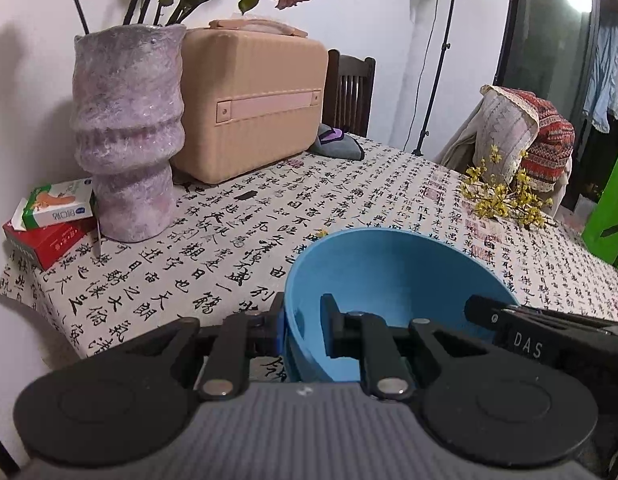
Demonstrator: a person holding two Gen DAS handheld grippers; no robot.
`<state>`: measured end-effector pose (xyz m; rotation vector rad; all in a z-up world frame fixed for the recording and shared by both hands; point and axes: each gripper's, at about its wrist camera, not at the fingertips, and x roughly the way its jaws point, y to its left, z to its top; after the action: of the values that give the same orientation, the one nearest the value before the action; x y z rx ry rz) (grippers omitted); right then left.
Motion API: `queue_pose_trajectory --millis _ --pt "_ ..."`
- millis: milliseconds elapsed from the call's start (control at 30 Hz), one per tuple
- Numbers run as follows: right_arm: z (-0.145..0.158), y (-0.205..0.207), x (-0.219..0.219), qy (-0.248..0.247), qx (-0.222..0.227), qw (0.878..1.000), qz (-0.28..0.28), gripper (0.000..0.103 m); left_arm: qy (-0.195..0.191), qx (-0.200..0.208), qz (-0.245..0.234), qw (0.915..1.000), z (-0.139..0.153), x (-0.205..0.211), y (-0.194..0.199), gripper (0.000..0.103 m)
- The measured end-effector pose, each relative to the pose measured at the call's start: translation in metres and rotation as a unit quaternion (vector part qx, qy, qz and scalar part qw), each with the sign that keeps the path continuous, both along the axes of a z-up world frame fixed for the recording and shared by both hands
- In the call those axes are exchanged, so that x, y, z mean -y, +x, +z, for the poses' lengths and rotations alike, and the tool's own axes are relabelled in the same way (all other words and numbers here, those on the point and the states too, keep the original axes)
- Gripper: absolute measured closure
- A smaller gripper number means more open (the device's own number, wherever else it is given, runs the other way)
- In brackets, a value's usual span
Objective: Organize plates and bowls
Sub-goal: 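Lower the held blue bowl onto the first blue bowl with both grippers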
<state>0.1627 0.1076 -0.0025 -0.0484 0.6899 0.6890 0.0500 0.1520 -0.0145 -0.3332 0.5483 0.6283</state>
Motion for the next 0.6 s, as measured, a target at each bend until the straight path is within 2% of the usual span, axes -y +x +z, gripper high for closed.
queue_pose_trajectory --millis 367,600 --pt "-0.01 -0.004 0.0 -0.008 0.03 1.0 -0.002 0.093 0.051 0.0 -0.004 0.9987 -0.011 0.009 0.004 0.086" --pt "-0.017 -0.008 0.0 -0.008 0.051 0.999 0.001 0.093 0.067 0.002 -0.005 0.9978 -0.021 0.011 0.005 0.086"
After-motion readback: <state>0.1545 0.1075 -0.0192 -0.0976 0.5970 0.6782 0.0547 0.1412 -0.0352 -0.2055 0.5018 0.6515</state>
